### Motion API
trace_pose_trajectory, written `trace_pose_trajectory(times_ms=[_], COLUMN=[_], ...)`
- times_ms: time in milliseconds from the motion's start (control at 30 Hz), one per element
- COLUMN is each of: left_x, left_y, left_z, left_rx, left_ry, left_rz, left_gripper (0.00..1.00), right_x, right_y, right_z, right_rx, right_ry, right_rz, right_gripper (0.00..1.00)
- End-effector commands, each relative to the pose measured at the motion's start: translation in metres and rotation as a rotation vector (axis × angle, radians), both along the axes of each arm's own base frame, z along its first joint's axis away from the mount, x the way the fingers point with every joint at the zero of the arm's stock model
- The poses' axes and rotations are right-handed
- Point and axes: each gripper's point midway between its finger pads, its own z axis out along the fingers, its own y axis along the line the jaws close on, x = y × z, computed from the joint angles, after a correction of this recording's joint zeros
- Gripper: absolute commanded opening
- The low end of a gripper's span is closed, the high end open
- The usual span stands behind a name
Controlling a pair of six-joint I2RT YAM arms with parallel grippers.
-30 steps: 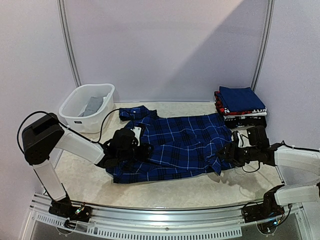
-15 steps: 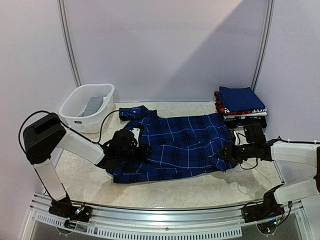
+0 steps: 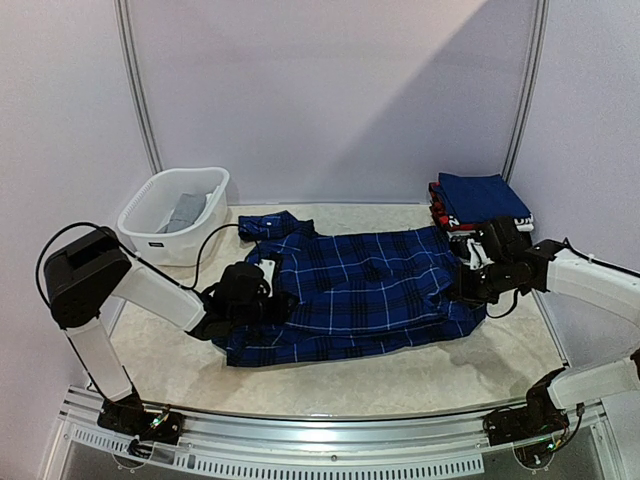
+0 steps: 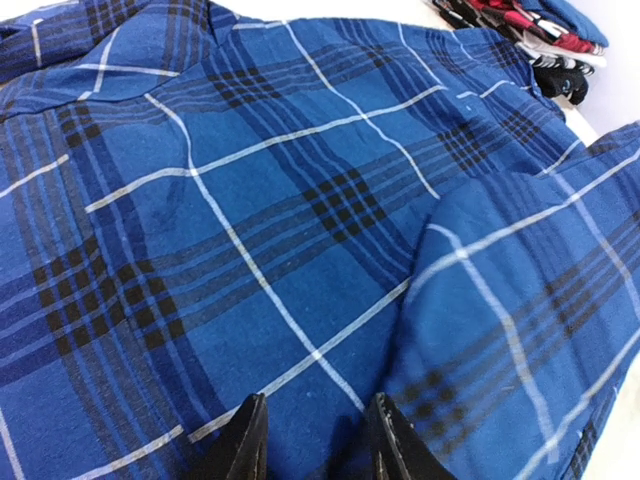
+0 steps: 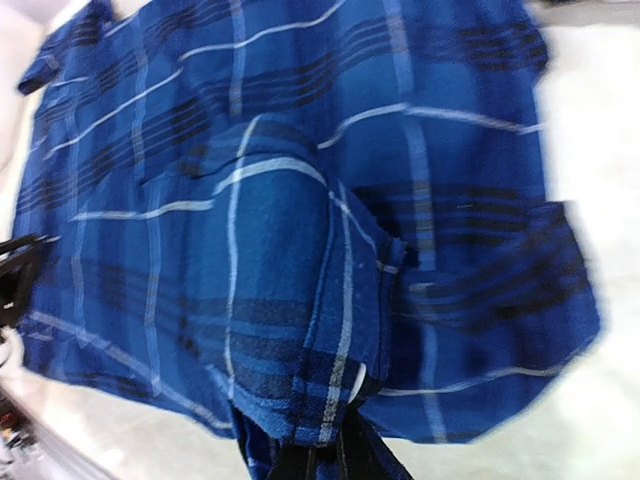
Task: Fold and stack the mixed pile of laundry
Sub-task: Adjust the 1/3-folded shirt at the center of the board.
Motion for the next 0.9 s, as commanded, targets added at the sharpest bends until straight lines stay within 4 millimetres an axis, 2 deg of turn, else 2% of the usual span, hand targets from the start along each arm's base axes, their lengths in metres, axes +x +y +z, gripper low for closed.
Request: trace_pose_trajectory(times_ms=[0, 133, 333, 500, 667, 867], left_x=[0.003, 0.001, -0.001, -0.001, -0.002, -0.004], left_y=[0.010, 0.014, 0.017, 0.018, 0.019, 0.021], left_z=[0.013, 0.018, 0.022, 0.022, 0.023, 0.027], left_rx=[-0.022, -0.024, -0.026, -0.023, -0.024, -0.035], left_ry=[-0.025, -0.036, -0.045, -0.046, -0.048, -0.053], left_rz=[0.020, 0.026, 0.029, 0.031, 0.032, 0.033], left_gripper=[0.35, 0.37, 0.41, 0.42, 0.42, 0.42], right_x=[-0.008, -0.003, 0.007, 0.019, 0.026, 0.032], right_y=[-0.041, -0.063, -0.070, -0.063, -0.064, -0.049], right_z=[0.009, 0.014, -0.016, -0.040, -0.034, -0.015], right_rx=[-0.243, -0.371, -0.528, -0.588, -0.687, -0.707], right_ry=[0.005, -0.012, 0.035, 0.064, 0.034, -0.033], right_rz=[-0.053, -0.125, -0.153, -0.134, -0.141, -0.124], right_gripper=[0.05, 0.05, 0.05, 0.06, 0.06, 0.08])
